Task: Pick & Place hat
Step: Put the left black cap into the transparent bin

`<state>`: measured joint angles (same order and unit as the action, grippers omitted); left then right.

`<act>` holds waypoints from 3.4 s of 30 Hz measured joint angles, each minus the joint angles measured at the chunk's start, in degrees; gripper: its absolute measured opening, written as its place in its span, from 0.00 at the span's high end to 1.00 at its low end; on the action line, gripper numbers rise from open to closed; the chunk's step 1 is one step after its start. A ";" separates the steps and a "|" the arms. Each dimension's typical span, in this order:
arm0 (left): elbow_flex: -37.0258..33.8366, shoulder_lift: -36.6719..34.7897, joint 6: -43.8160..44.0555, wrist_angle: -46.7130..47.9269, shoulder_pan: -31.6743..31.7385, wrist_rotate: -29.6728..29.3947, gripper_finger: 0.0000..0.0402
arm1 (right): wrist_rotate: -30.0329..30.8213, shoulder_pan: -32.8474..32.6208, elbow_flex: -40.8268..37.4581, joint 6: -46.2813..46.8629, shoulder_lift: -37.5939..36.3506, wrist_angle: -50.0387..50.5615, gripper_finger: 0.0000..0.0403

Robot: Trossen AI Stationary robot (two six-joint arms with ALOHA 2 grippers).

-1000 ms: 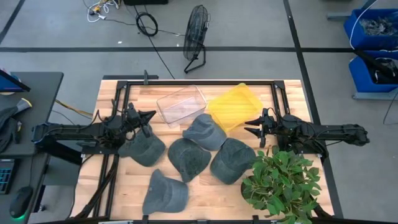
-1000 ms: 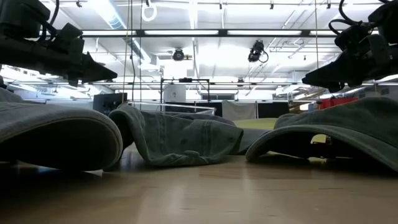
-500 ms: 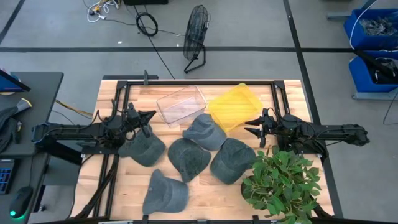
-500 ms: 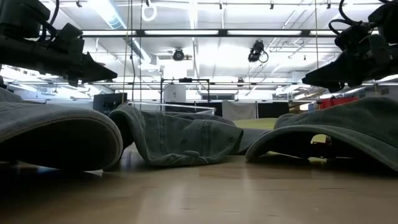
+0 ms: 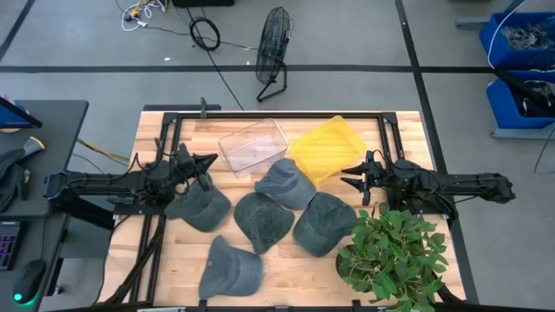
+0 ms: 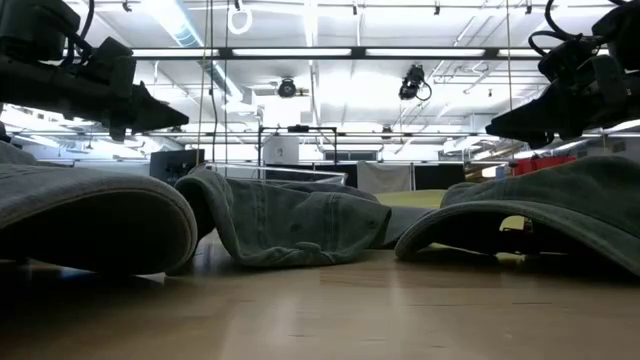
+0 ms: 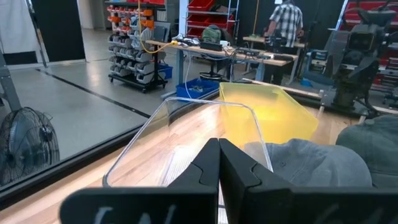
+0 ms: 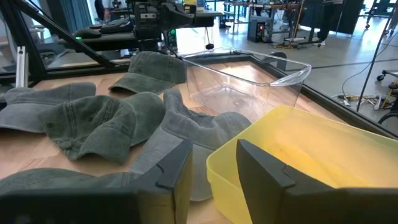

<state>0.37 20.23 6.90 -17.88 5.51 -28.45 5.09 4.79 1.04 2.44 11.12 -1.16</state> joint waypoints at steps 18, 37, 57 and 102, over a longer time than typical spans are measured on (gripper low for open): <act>1.54 -0.02 7.73 -5.87 -0.01 12.22 0.98 | 0.01 -0.01 -0.02 13.60 0.01 -0.18 0.68; 23.56 12.60 1.31 11.97 -0.01 17.23 0.51 | 0.20 0.03 -0.01 21.25 0.15 -0.01 0.68; 38.94 33.15 50.49 77.94 -11.66 16.51 0.53 | -0.03 0.03 -0.02 18.08 0.16 0.01 0.68; 60.24 44.45 -39.95 43.36 4.66 4.33 1.00 | 0.60 0.05 -0.01 17.62 0.30 -0.08 0.68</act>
<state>60.61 64.68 -33.05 25.48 10.16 -24.12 5.69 4.84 1.03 20.05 11.42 -1.23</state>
